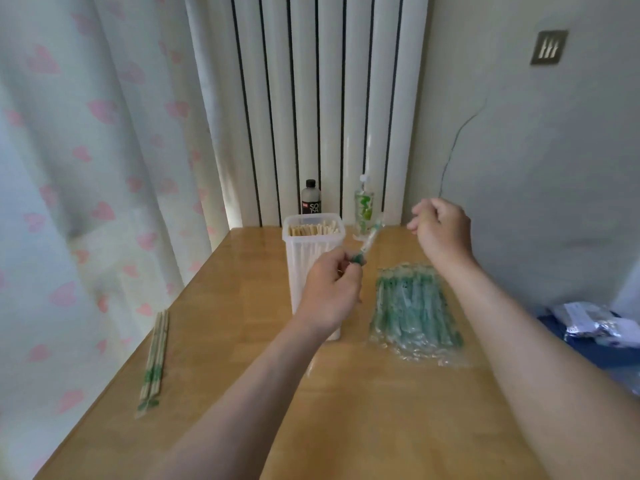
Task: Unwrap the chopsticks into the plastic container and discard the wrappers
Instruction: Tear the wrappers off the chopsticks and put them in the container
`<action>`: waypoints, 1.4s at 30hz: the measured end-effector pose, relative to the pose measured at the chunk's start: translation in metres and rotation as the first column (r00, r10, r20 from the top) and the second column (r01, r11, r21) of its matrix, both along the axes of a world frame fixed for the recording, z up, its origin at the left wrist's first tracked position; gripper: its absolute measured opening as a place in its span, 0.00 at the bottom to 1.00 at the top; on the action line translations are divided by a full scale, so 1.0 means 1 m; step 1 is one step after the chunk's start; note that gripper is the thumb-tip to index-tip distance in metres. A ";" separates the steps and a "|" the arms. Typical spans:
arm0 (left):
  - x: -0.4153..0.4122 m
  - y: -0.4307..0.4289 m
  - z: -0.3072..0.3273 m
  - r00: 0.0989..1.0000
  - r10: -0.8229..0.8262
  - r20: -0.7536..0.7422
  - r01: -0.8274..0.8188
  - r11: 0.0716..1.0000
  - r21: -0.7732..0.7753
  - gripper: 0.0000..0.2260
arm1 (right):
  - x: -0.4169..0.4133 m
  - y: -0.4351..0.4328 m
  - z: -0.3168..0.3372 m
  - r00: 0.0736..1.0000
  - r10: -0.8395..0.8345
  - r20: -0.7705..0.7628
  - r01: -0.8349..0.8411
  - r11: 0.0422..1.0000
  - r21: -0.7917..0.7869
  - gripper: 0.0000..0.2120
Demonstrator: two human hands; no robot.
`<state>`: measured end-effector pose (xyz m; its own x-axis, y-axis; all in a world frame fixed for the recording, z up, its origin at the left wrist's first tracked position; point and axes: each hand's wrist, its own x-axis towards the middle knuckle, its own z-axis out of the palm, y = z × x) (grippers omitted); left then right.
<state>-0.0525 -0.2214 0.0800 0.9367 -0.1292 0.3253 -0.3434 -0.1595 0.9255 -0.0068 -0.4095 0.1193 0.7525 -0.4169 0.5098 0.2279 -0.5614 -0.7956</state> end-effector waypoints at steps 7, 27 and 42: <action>0.057 -0.077 -0.024 0.989 0.109 -0.096 -0.086 0.972 0.217 0.04 | -0.027 -0.106 -0.131 0.885 -0.264 -0.384 0.262 0.963 -0.059 0.18; 0.172 -0.148 -0.080 0.976 0.218 -0.027 -0.151 0.757 0.636 0.08 | -0.024 -0.128 -0.187 0.832 -0.271 -0.485 0.163 0.954 -0.253 0.12; 0.148 -0.130 -0.064 0.981 0.192 -0.026 -0.130 0.752 0.646 0.12 | -0.024 -0.129 -0.187 0.835 -0.270 -0.480 0.172 0.956 -0.238 0.13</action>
